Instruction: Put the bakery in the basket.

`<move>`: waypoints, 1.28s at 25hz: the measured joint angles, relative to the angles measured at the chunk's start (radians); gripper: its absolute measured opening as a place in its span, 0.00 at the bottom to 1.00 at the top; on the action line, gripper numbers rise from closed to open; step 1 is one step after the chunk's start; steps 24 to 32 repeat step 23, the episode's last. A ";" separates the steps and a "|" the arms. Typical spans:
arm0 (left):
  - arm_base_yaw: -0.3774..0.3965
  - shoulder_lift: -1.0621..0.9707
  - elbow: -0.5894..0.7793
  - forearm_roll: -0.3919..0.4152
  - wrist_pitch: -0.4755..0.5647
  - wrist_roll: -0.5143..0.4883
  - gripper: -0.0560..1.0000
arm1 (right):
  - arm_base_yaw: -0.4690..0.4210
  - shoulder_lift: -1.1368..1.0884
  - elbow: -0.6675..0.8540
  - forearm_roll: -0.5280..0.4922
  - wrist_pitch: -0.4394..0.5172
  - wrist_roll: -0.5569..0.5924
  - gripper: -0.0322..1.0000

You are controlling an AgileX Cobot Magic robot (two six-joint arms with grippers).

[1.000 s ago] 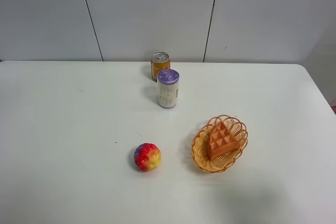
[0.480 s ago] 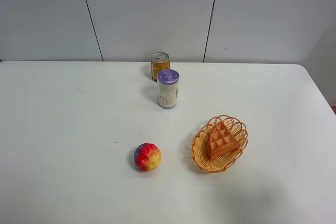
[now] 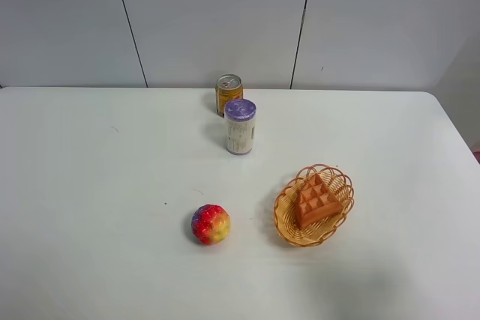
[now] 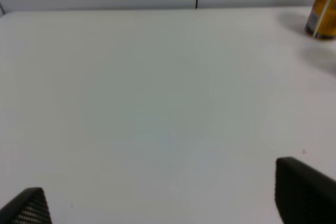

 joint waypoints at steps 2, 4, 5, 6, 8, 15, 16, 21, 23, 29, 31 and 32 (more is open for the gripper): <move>0.000 -0.004 0.017 0.000 0.015 0.001 0.85 | 0.000 0.000 0.000 0.000 0.000 0.000 0.99; 0.000 -0.006 0.021 0.000 0.017 0.003 0.85 | 0.000 0.000 0.000 0.000 0.000 0.000 0.99; 0.000 -0.006 0.021 0.000 0.017 0.003 0.85 | 0.000 0.000 0.000 0.000 0.000 0.000 0.99; 0.000 -0.006 0.021 0.000 0.017 0.003 0.85 | 0.000 0.000 0.000 0.000 0.000 0.000 0.99; 0.000 -0.006 0.021 0.000 0.017 0.003 0.85 | 0.000 0.000 0.000 0.000 0.000 0.000 0.99; 0.000 -0.006 0.021 0.000 0.017 0.004 0.85 | 0.000 0.000 0.000 0.000 0.000 0.000 0.99; 0.000 -0.006 0.021 0.000 0.017 0.004 0.85 | 0.000 0.000 0.000 0.000 0.000 0.000 0.99; 0.000 -0.006 0.021 0.000 0.017 0.004 0.85 | 0.000 0.000 0.000 0.000 0.000 0.000 0.99; 0.000 -0.006 0.021 0.000 0.017 0.004 0.85 | 0.000 0.000 0.000 0.000 0.000 0.000 0.99; 0.000 -0.006 0.021 0.000 0.017 0.004 0.85 | 0.000 0.000 0.000 0.000 0.000 0.000 0.99; 0.000 -0.006 0.021 0.000 0.017 0.004 0.85 | 0.000 0.000 0.000 0.000 0.000 0.000 0.99; 0.000 -0.006 0.021 0.000 0.017 0.004 0.85 | 0.000 0.000 0.000 0.000 0.000 0.000 0.99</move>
